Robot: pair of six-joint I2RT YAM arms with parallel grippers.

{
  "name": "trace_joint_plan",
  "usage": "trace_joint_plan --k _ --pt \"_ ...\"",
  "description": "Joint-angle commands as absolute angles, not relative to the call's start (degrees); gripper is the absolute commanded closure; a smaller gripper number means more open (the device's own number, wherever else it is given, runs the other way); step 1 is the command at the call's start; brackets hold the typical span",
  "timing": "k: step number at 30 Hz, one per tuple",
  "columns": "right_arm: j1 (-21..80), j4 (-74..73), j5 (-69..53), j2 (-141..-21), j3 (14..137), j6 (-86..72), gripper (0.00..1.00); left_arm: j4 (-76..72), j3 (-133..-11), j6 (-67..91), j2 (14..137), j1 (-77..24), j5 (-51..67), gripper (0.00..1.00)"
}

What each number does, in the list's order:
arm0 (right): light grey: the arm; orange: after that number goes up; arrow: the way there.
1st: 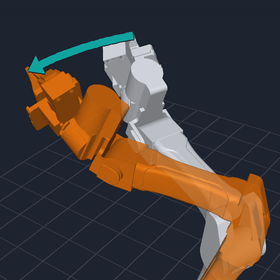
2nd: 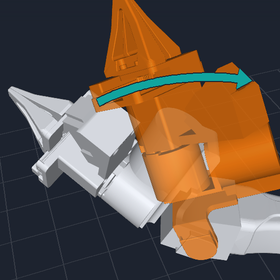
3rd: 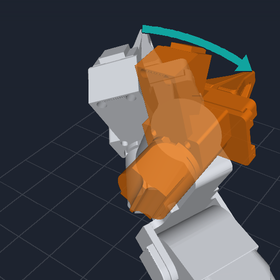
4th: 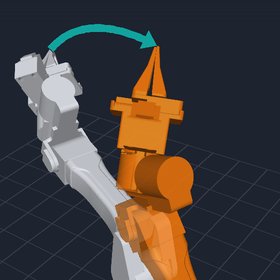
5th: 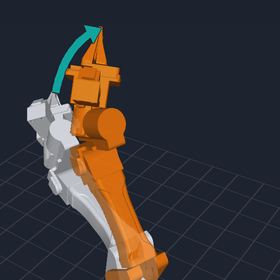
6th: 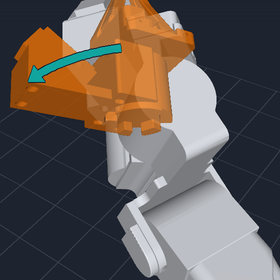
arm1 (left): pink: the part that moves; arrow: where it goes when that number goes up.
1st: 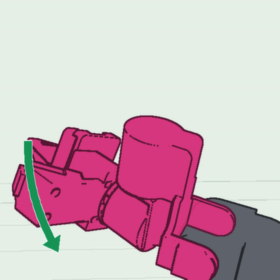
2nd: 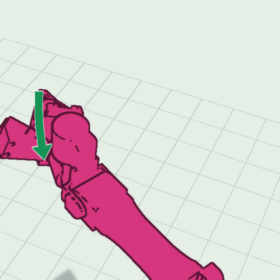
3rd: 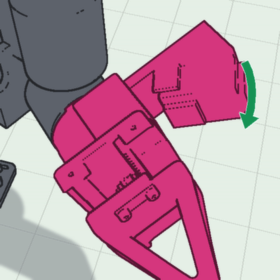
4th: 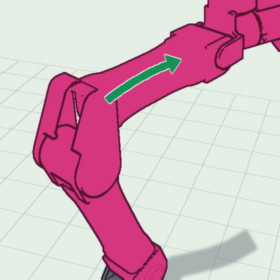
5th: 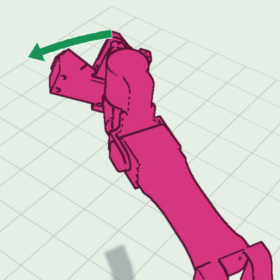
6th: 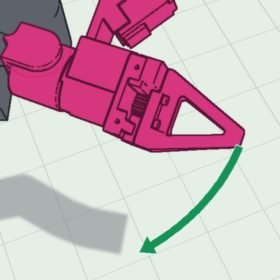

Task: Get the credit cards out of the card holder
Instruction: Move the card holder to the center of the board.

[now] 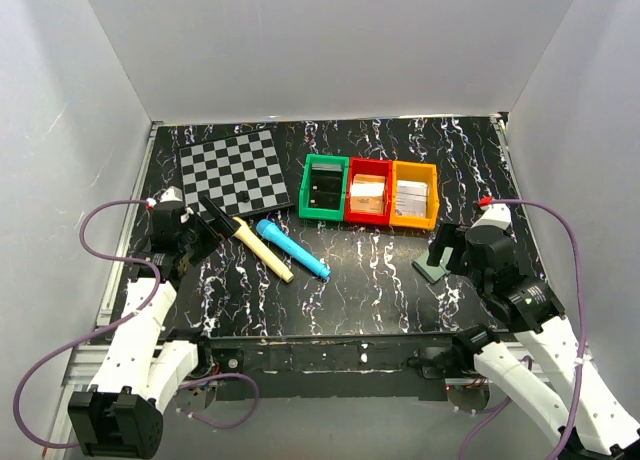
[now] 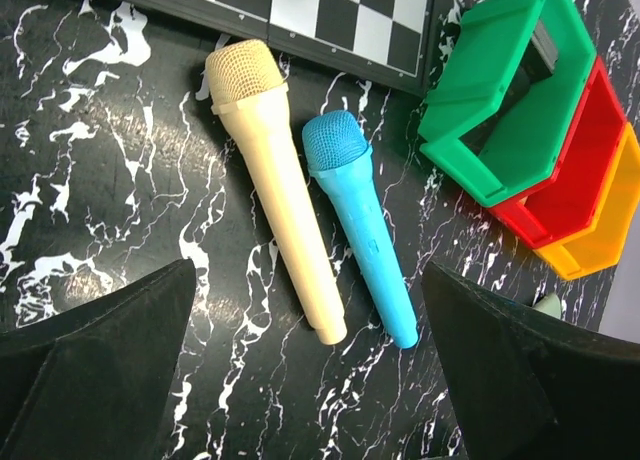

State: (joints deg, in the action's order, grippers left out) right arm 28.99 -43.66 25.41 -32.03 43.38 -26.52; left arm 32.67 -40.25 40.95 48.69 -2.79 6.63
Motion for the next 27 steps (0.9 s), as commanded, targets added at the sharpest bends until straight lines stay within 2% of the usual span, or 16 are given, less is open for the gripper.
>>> trace_joint_plan --k 1,10,17,24,27 --pt "29.09 -43.50 24.87 -32.61 44.21 -27.77 0.02 36.47 -41.49 39.99 47.90 -3.08 8.25 0.02" --pt "26.82 -46.76 24.35 -39.45 46.05 -33.04 0.05 35.86 -39.82 34.19 43.34 -3.78 12.04 0.02" --pt "8.90 -42.46 7.94 -37.97 40.44 -35.94 0.05 35.25 -39.11 34.36 40.87 -9.39 10.90 0.02" --pt "0.63 -39.99 4.75 -39.55 35.34 -41.92 0.07 34.98 -38.67 36.74 42.80 -12.39 10.19 0.02" --pt "-3.59 -38.59 3.69 -41.57 34.19 -43.50 0.11 34.02 -38.50 37.35 43.33 -13.44 10.20 0.02"
